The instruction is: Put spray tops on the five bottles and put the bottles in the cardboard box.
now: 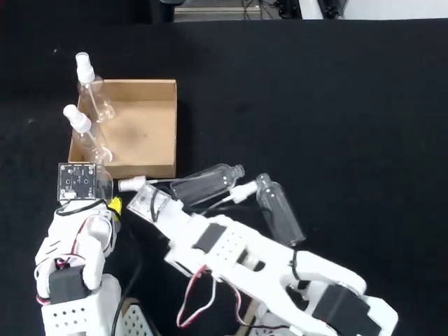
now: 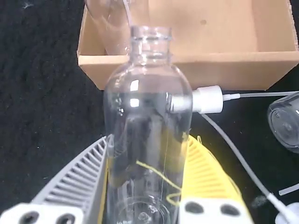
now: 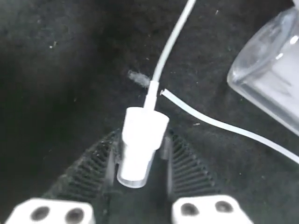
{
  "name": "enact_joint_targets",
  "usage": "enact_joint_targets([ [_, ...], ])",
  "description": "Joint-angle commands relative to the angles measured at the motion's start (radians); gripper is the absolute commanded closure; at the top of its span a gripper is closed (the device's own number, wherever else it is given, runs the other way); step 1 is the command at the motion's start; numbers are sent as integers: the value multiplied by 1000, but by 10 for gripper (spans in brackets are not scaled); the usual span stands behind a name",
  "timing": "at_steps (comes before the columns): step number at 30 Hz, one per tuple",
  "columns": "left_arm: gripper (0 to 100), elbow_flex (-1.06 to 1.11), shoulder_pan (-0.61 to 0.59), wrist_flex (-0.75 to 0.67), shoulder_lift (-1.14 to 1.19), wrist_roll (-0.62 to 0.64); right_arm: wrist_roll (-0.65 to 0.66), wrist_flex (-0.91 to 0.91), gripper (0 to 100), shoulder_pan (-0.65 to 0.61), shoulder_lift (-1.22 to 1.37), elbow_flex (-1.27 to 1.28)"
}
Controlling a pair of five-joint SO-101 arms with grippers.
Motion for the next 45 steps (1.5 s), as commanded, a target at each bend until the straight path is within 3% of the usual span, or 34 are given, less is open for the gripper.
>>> enact_joint_targets([
  [1, 970, -13, -13, -63, -11, 14, 8, 91, 984, 12, -21, -104],
  [6, 970, 38, -13, -167, -11, 14, 18, 336, 987, 104, -170, -216],
  [10, 970, 51, -5, -183, -12, 14, 150, 568, 987, 256, -289, -309],
  [14, 970, 50, -2, -183, -12, 14, 290, 783, 987, 468, -371, -407],
  [18, 970, 53, -1, -178, -12, 14, 402, 870, 987, 769, -414, -472],
  [23, 970, 48, -1, -178, -12, 15, 509, 868, 985, 1088, -415, -484],
  [29, 970, 44, 1, -183, -12, 14, 631, 798, 984, 1329, -415, -479],
  [34, 970, 22, 107, -190, -12, 14, 635, 690, 984, 1416, -414, -443],
  [42, 970, 220, 366, -453, -11, 11, 629, 474, 983, 1484, -414, -283],
  [45, 970, 211, 438, -433, -11, 14, 634, 396, 983, 1507, -414, -228],
])
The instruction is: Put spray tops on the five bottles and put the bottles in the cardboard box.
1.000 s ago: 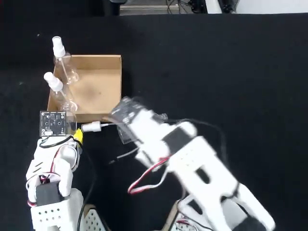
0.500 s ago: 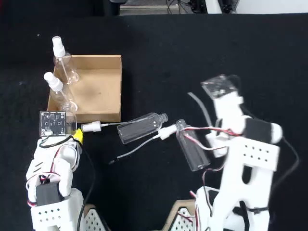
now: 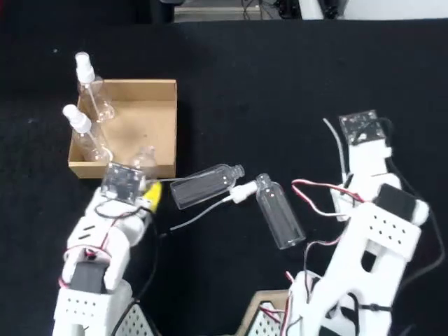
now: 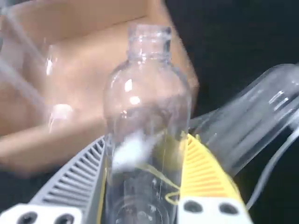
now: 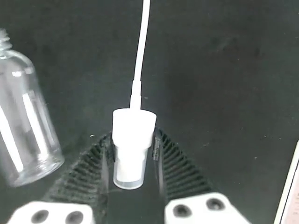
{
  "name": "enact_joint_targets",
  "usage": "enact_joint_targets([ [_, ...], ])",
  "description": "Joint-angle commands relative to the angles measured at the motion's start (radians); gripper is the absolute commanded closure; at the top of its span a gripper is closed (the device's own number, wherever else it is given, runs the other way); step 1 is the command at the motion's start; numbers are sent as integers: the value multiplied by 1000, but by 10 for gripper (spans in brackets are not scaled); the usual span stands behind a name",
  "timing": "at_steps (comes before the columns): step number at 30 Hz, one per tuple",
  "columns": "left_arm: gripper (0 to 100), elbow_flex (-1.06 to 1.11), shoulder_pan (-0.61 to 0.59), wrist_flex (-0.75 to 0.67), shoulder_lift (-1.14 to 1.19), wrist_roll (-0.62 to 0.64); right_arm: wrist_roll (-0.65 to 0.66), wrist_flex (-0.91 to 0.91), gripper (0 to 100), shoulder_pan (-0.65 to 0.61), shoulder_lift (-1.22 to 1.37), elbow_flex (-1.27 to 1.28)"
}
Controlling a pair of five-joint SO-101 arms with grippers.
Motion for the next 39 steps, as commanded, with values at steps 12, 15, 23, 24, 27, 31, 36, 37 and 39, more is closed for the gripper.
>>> enact_joint_targets([
  [12, 970, 28, 272, -87, -18, 6, 3, -229, 983, 58, 47, 73],
  [15, 970, 28, 332, -152, -18, 2, -12, -206, 985, 72, 186, -10],
  [23, 970, 28, 418, -381, -18, 0, -230, -68, 987, 218, 573, -332],
  [24, 970, 28, 418, -394, -18, -2, -270, -72, 987, 230, 602, -348],
  [27, 970, 28, 417, -407, -18, -2, -371, -74, 987, 239, 650, -361],
  [31, 970, 28, 380, -413, -18, -2, -569, -64, 984, 203, 654, -358],
  [36, 970, 19, 288, -417, -20, -2, -634, -41, 919, 84, 654, -344],
  [37, 970, 25, 278, -436, -20, -2, -632, -17, 868, 55, 654, -344],
  [39, 970, 28, 269, -479, -18, -2, -621, 40, 762, -5, 654, -352],
])
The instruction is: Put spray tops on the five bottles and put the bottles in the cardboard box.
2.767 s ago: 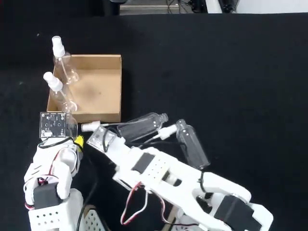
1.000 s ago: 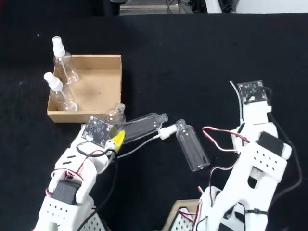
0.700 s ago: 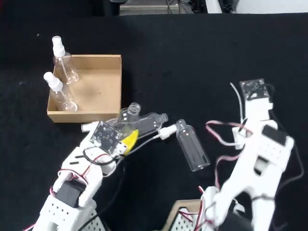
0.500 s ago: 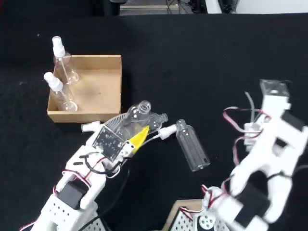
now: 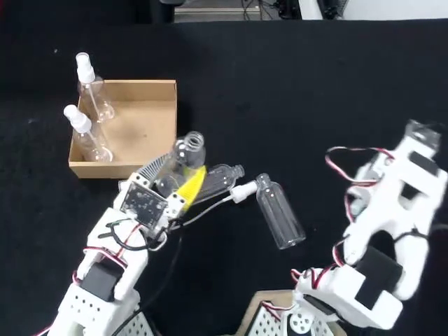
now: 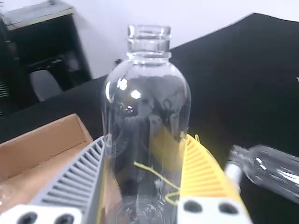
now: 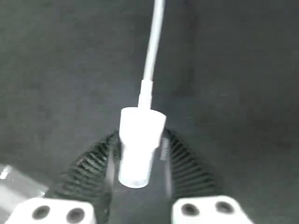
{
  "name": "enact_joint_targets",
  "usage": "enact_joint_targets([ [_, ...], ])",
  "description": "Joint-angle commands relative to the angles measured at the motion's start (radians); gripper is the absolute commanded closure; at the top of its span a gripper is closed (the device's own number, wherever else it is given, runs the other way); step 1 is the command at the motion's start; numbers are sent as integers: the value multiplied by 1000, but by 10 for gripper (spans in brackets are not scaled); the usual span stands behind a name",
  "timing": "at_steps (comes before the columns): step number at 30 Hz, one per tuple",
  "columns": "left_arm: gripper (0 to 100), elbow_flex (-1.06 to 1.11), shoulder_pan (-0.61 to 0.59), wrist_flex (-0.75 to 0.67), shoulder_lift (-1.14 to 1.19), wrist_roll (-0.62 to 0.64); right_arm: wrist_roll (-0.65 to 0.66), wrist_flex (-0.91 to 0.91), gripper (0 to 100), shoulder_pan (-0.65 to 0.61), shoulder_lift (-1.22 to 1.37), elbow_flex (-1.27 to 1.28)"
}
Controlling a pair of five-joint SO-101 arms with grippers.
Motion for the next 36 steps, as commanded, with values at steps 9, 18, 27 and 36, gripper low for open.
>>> enact_joint_targets([
  [9, 970, 25, -25, -26, -15, 6, 301, 344, 694, -190, -5, -291],
  [18, 970, 25, -24, 44, -15, 6, 1620, 390, 694, -57, 2, -223],
  [27, 970, 25, -24, 44, -15, 2, 2110, 157, 694, 37, -4, 1],
  [36, 970, 25, -24, 44, -15, 2, 2114, -138, 696, 9, 4, 203],
])
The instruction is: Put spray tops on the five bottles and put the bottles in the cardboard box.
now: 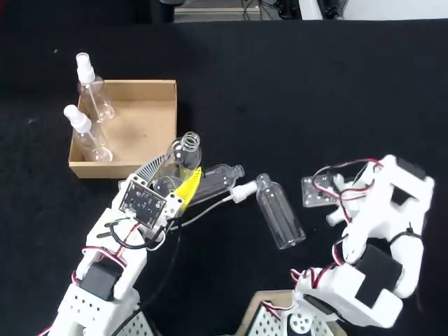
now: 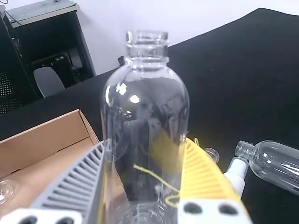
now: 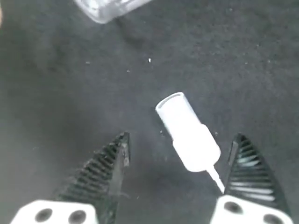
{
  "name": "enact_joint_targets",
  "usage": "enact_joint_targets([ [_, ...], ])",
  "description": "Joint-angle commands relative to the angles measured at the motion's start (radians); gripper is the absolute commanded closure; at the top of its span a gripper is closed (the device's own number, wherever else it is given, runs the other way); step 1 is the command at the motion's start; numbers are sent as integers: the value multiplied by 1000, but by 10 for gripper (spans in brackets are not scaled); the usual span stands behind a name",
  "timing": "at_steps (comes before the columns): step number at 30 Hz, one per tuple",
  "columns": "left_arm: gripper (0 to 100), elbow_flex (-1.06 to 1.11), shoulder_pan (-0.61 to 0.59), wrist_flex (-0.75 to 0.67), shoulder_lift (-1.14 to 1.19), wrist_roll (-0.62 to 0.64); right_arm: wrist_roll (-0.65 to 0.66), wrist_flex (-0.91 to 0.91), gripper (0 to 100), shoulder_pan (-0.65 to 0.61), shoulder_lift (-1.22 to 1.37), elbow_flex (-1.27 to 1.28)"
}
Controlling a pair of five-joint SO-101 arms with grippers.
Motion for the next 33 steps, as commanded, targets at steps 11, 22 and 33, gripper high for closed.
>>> enact_joint_targets([
  [11, 970, 25, -4, -5, -15, 2, -462, -385, 990, -94, -50, 114],
  [22, 970, 25, -4, -63, -15, 2, -1478, 163, 988, -201, -334, -421],
  [33, 970, 25, -10, -129, -15, 2, -2064, 376, 987, -597, -470, -978],
])
